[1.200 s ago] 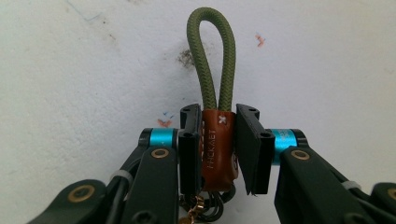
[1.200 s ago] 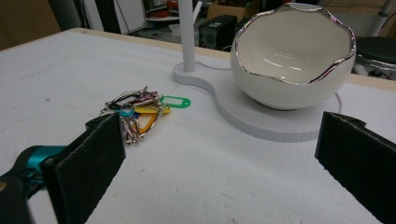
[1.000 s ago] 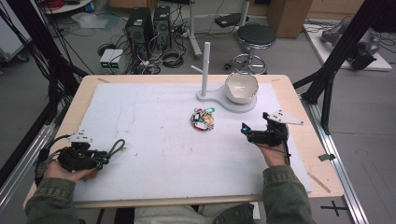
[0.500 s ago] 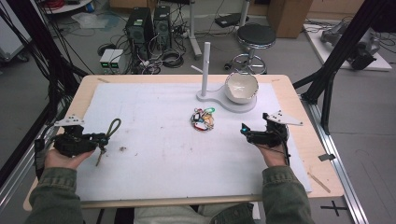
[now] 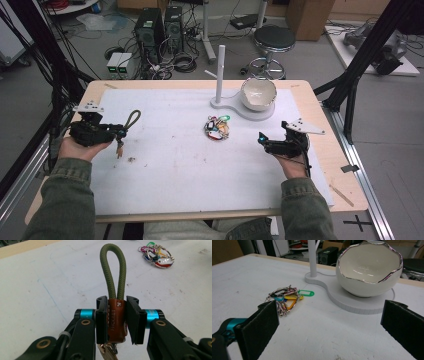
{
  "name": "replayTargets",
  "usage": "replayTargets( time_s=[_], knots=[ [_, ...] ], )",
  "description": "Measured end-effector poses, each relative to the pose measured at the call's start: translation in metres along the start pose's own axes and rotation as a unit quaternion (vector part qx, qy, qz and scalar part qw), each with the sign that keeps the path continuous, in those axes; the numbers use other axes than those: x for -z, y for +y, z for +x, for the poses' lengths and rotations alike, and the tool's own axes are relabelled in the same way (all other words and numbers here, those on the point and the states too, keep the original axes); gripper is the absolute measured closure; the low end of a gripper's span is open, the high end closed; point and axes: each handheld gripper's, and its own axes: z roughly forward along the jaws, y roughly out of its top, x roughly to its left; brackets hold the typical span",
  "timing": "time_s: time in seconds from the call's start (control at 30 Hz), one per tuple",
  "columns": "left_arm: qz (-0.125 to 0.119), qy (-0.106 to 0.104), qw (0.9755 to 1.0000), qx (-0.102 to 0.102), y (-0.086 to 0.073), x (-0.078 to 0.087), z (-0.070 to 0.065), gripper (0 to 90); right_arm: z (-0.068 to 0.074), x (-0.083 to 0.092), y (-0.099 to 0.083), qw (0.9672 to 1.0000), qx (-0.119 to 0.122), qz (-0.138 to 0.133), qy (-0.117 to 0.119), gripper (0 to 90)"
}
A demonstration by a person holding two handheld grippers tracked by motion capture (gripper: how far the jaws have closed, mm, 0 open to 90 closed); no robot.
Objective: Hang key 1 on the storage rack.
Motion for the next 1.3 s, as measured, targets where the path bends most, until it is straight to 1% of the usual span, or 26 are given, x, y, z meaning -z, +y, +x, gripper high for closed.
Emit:
replayTargets(
  time_s=[0.1,0.23,0.33,0.37,0.4,0.47,0.57,0.63,0.7,0.77,0.8,0.9,0.97,1.03,1.07,1.1,1.13,1.2,1.3],
  knots=[
    [0.002,0.002,1.0,-0.006,0.01,-0.004,-0.001,71.2,-0.001,0.0,0.0,1.0,-0.002,0.0,0.002,0.7],
    [-0.001,-0.005,1.0,-0.003,0.021,-0.01,0.002,71.2,-0.002,0.001,0.0,1.0,-0.004,-0.002,0.001,0.7],
    [0.001,-0.005,1.0,-0.003,0.028,-0.015,0.004,71.2,-0.002,0.001,0.0,1.0,-0.005,-0.005,0.0,0.7],
    [0.0,-0.007,1.0,-0.001,0.03,-0.016,0.004,71.2,-0.002,0.001,0.0,1.0,-0.005,-0.005,0.0,0.7],
    [-0.004,-0.011,0.9999,0.004,0.032,-0.017,0.005,71.2,-0.003,0.001,0.0,1.0,-0.004,-0.005,0.0,0.7],
    [-0.004,-0.013,0.9999,0.002,0.036,-0.019,0.006,71.2,-0.003,0.001,0.0,1.0,-0.006,-0.004,-0.001,0.7],
    [-0.008,-0.019,0.9997,0.01,0.044,-0.024,0.007,71.2,-0.002,0.001,0.0,1.0,-0.005,-0.003,-0.001,0.7],
    [-0.011,-0.022,0.9996,0.01,0.05,-0.026,0.007,71.2,-0.002,0.001,-0.001,1.0,-0.006,-0.002,0.0,0.7],
    [-0.012,-0.023,0.9996,0.011,0.057,-0.028,0.006,71.3,-0.002,0.001,0.0,1.0,-0.004,-0.004,0.0,0.7],
    [-0.013,-0.023,0.9996,0.006,0.063,-0.029,0.004,71.3,-0.002,0.001,0.0,1.0,-0.005,-0.005,-0.001,0.7],
    [-0.016,-0.024,0.9995,0.007,0.067,-0.03,0.003,71.2,-0.003,0.001,0.0,1.0,-0.004,-0.005,0.0,0.7],
    [-0.016,-0.035,0.9992,0.008,0.075,-0.034,0.001,71.2,-0.002,0.001,-0.001,1.0,-0.004,-0.004,0.001,0.7],
    [-0.017,-0.037,0.9991,0.013,0.081,-0.036,0.001,71.2,-0.002,0.0,-0.001,1.0,-0.005,-0.002,0.001,0.7],
    [-0.023,-0.045,0.9985,0.02,0.086,-0.038,0.001,71.2,-0.001,0.0,-0.001,1.0,-0.005,0.001,0.002,0.7],
    [-0.031,-0.053,0.9977,0.028,0.089,-0.039,0.001,71.2,-0.001,0.0,-0.001,1.0,-0.004,0.001,0.003,0.7],
    [-0.041,-0.067,0.9962,0.038,0.092,-0.04,0.001,71.2,-0.001,0.0,-0.001,1.0,-0.004,0.001,0.003,0.7],
    [-0.046,-0.075,0.9952,0.043,0.095,-0.04,0.0,71.2,-0.002,0.0,-0.001,1.0,-0.004,0.0,0.004,0.7],
    [-0.049,-0.076,0.9948,0.046,0.101,-0.043,-0.001,71.2,-0.003,0.0,-0.002,1.0,-0.005,-0.002,0.003,0.7],
    [-0.044,-0.074,0.9953,0.044,0.109,-0.05,-0.004,71.3,-0.003,0.001,-0.002,1.0,-0.009,-0.003,0.001,0.7]
  ],
)
